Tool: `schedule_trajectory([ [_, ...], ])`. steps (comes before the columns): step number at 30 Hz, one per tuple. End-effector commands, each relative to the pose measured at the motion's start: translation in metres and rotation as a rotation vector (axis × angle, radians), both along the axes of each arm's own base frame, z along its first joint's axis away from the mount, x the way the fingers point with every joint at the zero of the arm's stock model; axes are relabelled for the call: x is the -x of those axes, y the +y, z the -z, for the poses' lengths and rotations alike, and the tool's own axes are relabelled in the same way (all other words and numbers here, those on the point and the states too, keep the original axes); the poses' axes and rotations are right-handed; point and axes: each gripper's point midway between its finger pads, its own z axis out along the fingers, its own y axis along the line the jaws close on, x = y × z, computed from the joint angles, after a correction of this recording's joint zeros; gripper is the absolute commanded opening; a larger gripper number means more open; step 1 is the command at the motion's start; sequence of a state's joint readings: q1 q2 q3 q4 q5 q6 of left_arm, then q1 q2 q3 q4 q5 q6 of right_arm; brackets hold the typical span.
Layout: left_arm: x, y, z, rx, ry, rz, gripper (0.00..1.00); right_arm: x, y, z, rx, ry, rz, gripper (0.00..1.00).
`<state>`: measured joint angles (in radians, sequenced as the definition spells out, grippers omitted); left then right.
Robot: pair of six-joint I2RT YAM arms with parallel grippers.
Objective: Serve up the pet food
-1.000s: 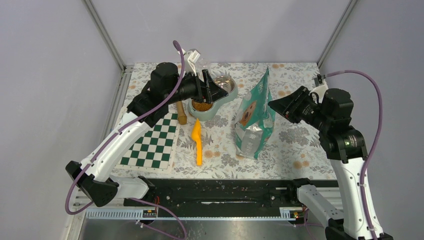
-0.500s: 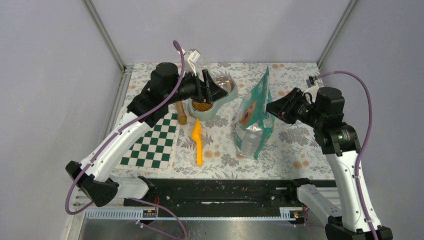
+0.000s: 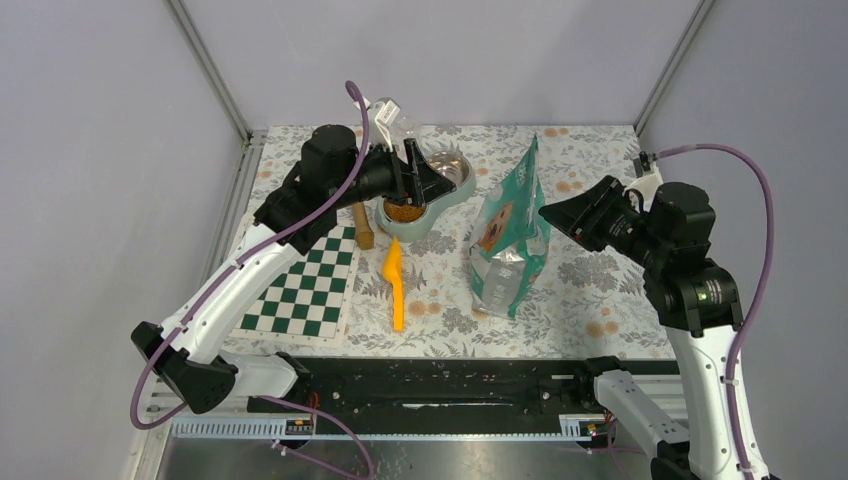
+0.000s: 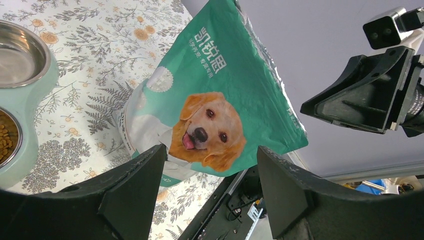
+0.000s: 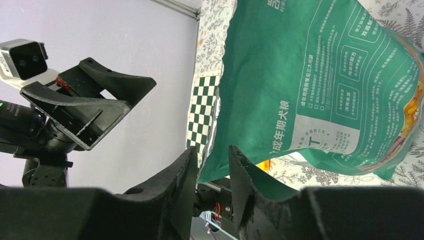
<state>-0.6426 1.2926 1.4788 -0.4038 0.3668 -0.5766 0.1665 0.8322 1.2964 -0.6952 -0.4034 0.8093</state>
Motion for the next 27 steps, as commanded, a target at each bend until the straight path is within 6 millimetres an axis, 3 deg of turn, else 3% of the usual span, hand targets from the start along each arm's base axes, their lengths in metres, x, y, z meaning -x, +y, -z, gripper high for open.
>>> schedule_trajectory([
  [1, -0.001, 0.000, -0.014, 0.026, -0.037, -0.008, 0.68, 0.002, 0.010, 0.008, -0.003, 0.035, -0.066, 0.36],
  [7, -0.003, -0.002, -0.013, 0.024, -0.032, -0.009, 0.68, 0.000, 0.017, 0.011, -0.031, 0.037, -0.100, 0.38],
  [18, -0.005, -0.003, -0.013, 0.019, -0.033, -0.010, 0.68, -0.003, 0.012, 0.005, -0.067, 0.007, -0.039, 0.43],
  [23, -0.006, -0.003, -0.012, 0.016, -0.028, -0.013, 0.68, -0.002, 0.002, -0.004, -0.059, -0.041, 0.024, 0.38],
  [27, -0.005, -0.002, -0.013, 0.016, -0.030, -0.014, 0.68, 0.000, 0.009, -0.011, -0.099, -0.069, -0.016, 0.35],
])
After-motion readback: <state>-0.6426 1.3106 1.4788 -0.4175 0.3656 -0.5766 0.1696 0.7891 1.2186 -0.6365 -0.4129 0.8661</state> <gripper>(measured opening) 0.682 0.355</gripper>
